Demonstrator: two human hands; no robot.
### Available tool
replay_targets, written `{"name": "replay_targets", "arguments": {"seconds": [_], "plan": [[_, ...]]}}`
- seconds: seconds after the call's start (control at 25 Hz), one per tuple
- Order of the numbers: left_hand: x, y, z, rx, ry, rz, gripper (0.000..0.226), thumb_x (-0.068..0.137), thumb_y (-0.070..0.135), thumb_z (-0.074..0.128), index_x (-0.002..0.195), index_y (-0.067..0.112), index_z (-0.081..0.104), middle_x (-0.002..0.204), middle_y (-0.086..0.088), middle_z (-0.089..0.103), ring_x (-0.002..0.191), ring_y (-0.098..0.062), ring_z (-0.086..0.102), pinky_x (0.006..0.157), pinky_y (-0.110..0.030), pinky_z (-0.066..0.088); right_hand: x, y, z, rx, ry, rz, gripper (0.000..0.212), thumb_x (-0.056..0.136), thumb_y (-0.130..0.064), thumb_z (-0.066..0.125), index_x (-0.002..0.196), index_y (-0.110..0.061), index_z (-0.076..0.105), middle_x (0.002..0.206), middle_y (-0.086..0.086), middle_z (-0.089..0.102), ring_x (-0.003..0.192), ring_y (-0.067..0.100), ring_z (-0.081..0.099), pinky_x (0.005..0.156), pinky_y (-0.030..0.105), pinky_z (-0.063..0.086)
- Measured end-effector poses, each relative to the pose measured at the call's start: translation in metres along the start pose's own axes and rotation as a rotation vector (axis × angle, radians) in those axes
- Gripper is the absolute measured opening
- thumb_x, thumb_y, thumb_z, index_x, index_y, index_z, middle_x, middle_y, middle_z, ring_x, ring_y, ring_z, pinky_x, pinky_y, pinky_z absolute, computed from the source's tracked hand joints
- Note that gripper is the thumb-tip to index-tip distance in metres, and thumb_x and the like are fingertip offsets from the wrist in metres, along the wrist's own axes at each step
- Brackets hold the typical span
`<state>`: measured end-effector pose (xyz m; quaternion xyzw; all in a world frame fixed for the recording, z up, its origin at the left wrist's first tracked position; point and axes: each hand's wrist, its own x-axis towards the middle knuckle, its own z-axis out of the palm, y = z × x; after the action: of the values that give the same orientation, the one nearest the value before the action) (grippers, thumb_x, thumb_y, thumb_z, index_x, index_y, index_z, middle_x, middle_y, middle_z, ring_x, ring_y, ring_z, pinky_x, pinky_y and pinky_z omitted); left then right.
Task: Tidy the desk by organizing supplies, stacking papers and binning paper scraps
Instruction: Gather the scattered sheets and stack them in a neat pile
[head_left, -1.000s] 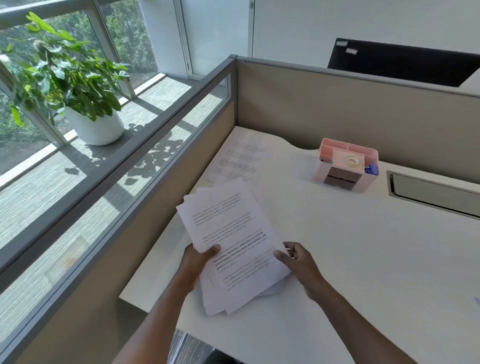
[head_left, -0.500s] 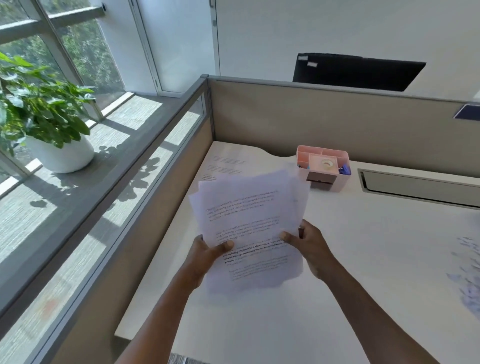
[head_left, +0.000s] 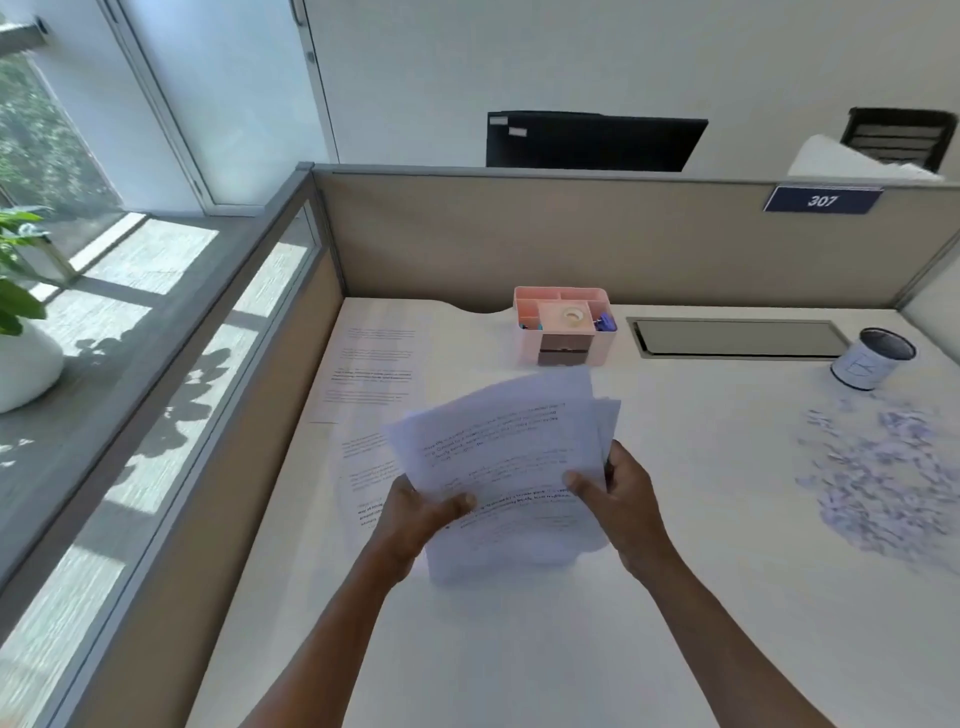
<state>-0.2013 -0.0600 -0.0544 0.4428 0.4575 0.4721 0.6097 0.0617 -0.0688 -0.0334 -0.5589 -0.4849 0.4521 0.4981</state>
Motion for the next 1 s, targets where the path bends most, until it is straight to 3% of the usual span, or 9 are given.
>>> {"name": "replay_targets", "arguments": {"seconds": [0.16, 0.4, 0.68, 0.84, 1.0], "plan": [[0.001, -0.006, 0.006, 0.036, 0.056, 0.013, 0.05, 0.056, 0.034, 0.095, 0.102, 0.021, 0.078, 0.107, -0.008, 0.077, 0.097, -0.029, 0.075, 0.074, -0.035, 0.061, 0.001, 0.016, -0.006, -0.006, -0.029, -0.007, 0.031, 0.082, -0.017, 0.079, 0.109, -0.022, 0.064, 0.103, -0.004, 0.074, 0.094, 0.017, 0.07, 0.077, 0.035, 0.059], [-0.001, -0.003, 0.024, -0.032, 0.141, 0.024, 0.043, 0.062, 0.035, 0.092, 0.101, 0.021, 0.079, 0.105, -0.009, 0.077, 0.095, -0.03, 0.075, 0.072, -0.039, 0.062, -0.001, 0.023, 0.005, 0.005, 0.049, -0.012, 0.033, 0.071, -0.036, 0.077, 0.099, -0.025, 0.066, 0.094, -0.009, 0.074, 0.087, 0.011, 0.07, 0.068, 0.025, 0.055], [-0.003, -0.009, 0.027, -0.033, 0.132, 0.051, 0.047, 0.062, 0.032, 0.091, 0.105, 0.019, 0.077, 0.108, -0.01, 0.077, 0.099, -0.029, 0.074, 0.078, -0.04, 0.061, -0.004, 0.032, 0.006, 0.046, 0.07, -0.065, 0.042, 0.072, -0.028, 0.082, 0.11, -0.027, 0.062, 0.101, -0.013, 0.072, 0.092, 0.004, 0.069, 0.071, 0.017, 0.054], [0.0, -0.014, 0.028, 0.015, 0.192, 0.033, 0.04, 0.062, 0.037, 0.089, 0.099, 0.024, 0.079, 0.103, -0.006, 0.078, 0.096, -0.026, 0.074, 0.076, -0.038, 0.061, -0.001, 0.039, 0.011, -0.035, 0.09, -0.038, 0.028, 0.081, -0.014, 0.08, 0.101, -0.027, 0.066, 0.095, -0.01, 0.074, 0.09, 0.006, 0.069, 0.072, 0.016, 0.053], [0.004, -0.013, 0.028, 0.015, 0.227, 0.063, 0.022, 0.074, 0.027, 0.082, 0.095, 0.026, 0.079, 0.099, -0.004, 0.079, 0.09, -0.022, 0.075, 0.07, -0.029, 0.059, 0.0, 0.031, 0.016, -0.054, 0.153, -0.081, 0.018, 0.083, -0.027, 0.076, 0.097, -0.031, 0.066, 0.091, -0.018, 0.073, 0.086, 0.0, 0.067, 0.066, 0.01, 0.05]]}}
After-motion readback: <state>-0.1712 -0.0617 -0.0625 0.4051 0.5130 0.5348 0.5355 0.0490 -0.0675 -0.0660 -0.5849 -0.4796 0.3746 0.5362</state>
